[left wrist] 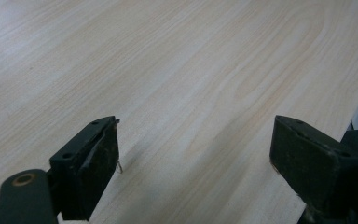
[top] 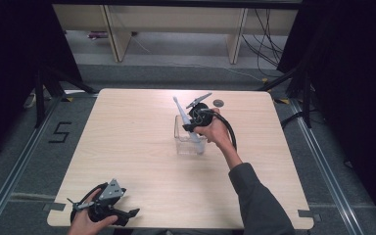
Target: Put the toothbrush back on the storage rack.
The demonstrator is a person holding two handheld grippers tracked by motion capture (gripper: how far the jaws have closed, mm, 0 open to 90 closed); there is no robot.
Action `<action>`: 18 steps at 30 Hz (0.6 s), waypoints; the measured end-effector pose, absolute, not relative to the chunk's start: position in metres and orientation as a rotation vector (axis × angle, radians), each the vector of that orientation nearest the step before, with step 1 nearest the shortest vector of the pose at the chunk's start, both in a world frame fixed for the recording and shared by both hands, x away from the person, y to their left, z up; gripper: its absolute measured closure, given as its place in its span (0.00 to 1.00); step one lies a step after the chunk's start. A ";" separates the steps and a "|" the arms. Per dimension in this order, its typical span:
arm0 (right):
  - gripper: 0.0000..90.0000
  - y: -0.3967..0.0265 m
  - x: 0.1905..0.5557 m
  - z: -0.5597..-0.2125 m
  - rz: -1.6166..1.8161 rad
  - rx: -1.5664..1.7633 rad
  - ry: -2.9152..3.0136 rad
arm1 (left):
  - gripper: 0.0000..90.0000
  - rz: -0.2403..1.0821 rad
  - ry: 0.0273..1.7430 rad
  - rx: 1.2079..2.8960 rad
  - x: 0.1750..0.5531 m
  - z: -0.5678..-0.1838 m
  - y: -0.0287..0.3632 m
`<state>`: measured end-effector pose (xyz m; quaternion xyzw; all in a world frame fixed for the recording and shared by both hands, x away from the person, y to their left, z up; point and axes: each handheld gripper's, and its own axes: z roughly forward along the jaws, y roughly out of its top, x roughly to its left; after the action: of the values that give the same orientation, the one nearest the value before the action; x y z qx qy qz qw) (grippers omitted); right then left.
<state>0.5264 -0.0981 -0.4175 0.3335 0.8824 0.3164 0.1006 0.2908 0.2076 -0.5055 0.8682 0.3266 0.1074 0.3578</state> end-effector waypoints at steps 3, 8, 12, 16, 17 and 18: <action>0.74 -0.098 0.528 -0.418 0.927 0.978 2.604 | 0.17 0.276 0.841 2.245 0.291 -0.506 0.208; 0.74 -0.097 0.529 -0.419 0.945 0.968 2.599 | 0.17 0.276 0.841 2.242 0.291 -0.505 0.208; 0.74 -0.093 0.527 -0.417 0.890 1.025 2.625 | 0.17 0.279 0.843 2.242 0.291 -0.505 0.208; 0.74 -0.092 0.528 -0.417 0.884 1.023 2.622 | 0.17 0.279 0.840 2.242 0.291 -0.505 0.208; 0.74 -0.091 0.528 -0.418 0.880 1.018 2.622 | 0.17 0.278 0.842 2.242 0.291 -0.505 0.208; 0.73 -0.091 0.531 -0.419 0.901 0.957 2.614 | 0.17 0.279 0.839 2.242 0.291 -0.505 0.208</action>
<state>0.5310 -0.0914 -0.4188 0.3253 0.8881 0.3063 0.1077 0.2910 0.2079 -0.5049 0.8688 0.3249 0.1082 0.3576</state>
